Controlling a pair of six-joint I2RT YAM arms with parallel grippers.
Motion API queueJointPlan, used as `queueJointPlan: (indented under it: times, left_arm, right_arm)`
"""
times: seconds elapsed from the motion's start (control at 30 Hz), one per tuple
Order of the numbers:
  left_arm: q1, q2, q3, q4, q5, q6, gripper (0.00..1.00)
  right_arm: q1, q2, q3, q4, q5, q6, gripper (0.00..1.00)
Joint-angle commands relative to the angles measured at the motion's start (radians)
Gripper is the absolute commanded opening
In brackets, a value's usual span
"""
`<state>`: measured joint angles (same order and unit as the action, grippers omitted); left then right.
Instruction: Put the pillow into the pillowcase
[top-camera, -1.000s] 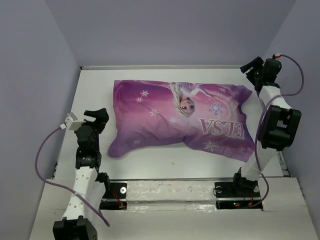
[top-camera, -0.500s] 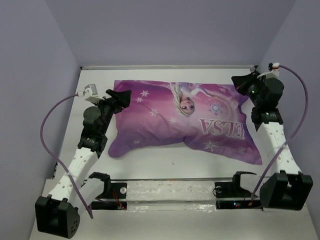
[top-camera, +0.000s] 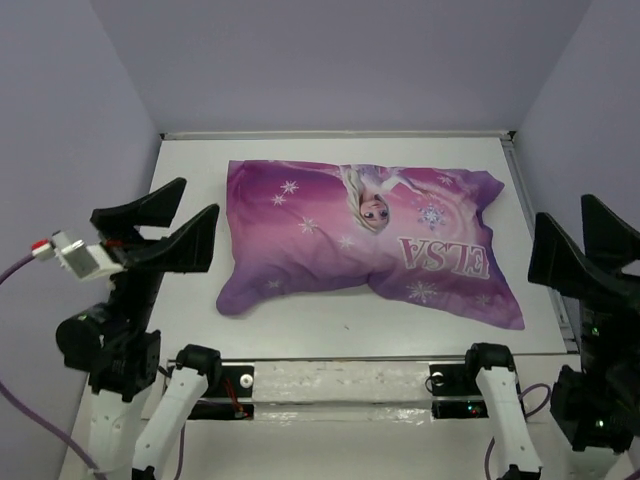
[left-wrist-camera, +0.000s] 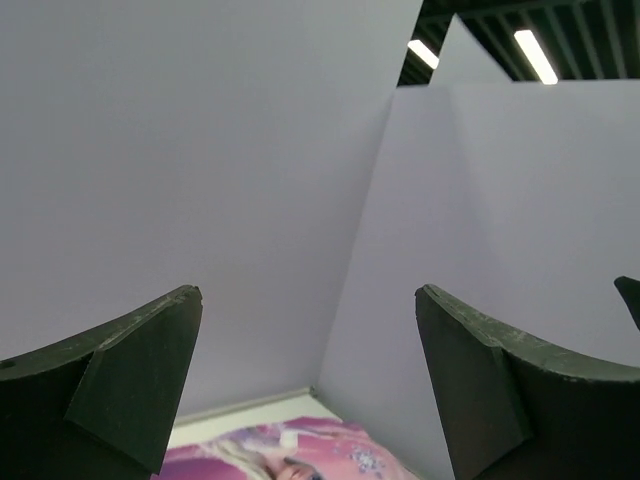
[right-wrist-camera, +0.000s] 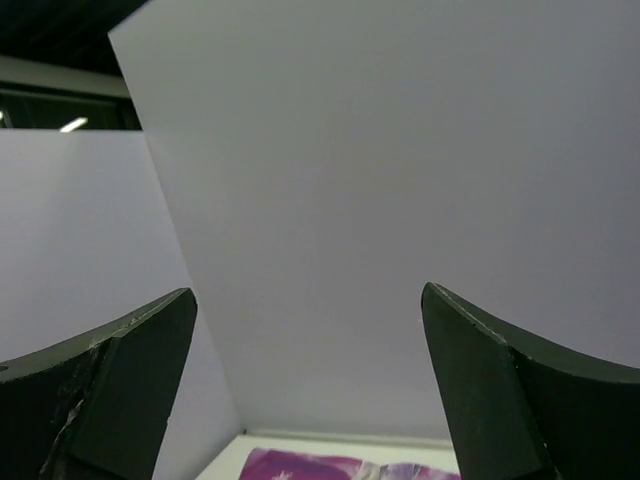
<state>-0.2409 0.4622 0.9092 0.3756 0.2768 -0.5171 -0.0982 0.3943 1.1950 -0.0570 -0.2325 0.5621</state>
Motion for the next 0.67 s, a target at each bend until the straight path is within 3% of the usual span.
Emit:
queueJointPlan:
  times: [0.0, 0.3, 0.63]
  left_arm:
    - [-0.003, -0.082, 0.098, -0.115, 0.03, 0.063, 0.99]
    - [-0.003, -0.18, 0.149, -0.211, -0.004, 0.106, 0.99]
    - [-0.001, -0.194, 0.017, -0.214, -0.002, 0.135, 0.99]
  right_arm:
    - [0.002, -0.06, 0.066, -0.092, 0.165, -0.033, 1.0]
    - [0.002, -0.115, 0.029, -0.116, 0.202, -0.05, 1.0]
    - [0.002, -0.081, -0.067, -0.112, 0.116, -0.028, 1.0]
